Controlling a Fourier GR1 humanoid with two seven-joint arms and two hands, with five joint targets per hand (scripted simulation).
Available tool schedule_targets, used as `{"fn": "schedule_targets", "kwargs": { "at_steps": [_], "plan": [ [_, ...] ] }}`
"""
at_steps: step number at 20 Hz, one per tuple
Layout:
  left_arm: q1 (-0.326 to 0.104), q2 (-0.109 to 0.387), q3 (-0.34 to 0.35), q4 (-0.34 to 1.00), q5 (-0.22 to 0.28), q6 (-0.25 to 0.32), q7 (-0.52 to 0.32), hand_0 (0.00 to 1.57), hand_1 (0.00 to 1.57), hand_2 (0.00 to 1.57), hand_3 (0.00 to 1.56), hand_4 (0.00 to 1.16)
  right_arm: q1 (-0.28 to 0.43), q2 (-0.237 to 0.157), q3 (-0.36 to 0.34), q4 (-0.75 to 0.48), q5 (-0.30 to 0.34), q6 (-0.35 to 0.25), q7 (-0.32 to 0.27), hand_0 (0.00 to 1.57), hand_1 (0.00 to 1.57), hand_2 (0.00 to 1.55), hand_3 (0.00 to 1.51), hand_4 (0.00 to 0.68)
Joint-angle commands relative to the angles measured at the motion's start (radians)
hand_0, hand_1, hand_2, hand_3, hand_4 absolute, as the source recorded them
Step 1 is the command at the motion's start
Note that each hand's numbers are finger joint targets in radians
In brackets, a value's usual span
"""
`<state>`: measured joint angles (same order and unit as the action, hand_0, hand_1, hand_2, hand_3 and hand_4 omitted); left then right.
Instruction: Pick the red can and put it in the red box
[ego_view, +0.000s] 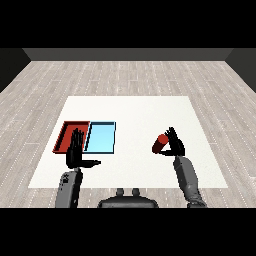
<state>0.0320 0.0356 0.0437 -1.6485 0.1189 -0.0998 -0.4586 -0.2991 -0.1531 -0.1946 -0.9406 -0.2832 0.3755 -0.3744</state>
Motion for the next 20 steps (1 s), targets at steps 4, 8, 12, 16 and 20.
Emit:
{"fn": "schedule_targets", "kwargs": {
  "at_steps": [4, 8, 12, 16, 20],
  "plan": [
    [-0.031, 0.028, 0.038, -0.058, 0.044, 0.0, 0.084, 0.0, 0.0, 0.0, 0.0, 0.0, -0.131, 0.014, -0.002, 0.124, 0.023, -0.066, -0.003, 0.0, 0.0, 0.0, 0.0, 0.0],
    [-0.057, 0.029, 0.043, 0.002, 0.04, -0.007, 0.062, 0.0, 0.0, 0.0, 0.0, 0.0, -0.117, -0.014, -0.016, 0.17, 0.009, -0.022, -0.046, 0.0, 0.0, 0.0, 0.0, 0.0],
    [-0.053, 0.015, 0.035, 0.027, 0.013, 0.01, 0.021, 0.0, 0.0, 0.0, 0.0, 0.0, -0.054, -0.006, 0.024, 0.093, 0.029, -0.018, -0.04, 0.0, 0.0, 0.0, 0.0, 0.0],
    [-0.035, 0.003, 0.019, 0.047, -0.008, 0.01, -0.019, 0.0, 0.0, 0.0, 0.0, 0.0, -0.172, 0.012, 0.008, 0.214, 0.021, -0.037, -0.032, 0.0, 0.0, 0.0, 0.0, 0.0],
    [0.007, 0.013, 0.024, -0.013, 0.023, -0.015, 0.013, 0.0, 0.0, 0.0, 0.0, 0.0, -0.062, 0.02, 0.035, 0.116, 0.025, -0.033, -0.046, 0.0, 0.0, 0.0, 0.0, 0.0]
  ]
}}
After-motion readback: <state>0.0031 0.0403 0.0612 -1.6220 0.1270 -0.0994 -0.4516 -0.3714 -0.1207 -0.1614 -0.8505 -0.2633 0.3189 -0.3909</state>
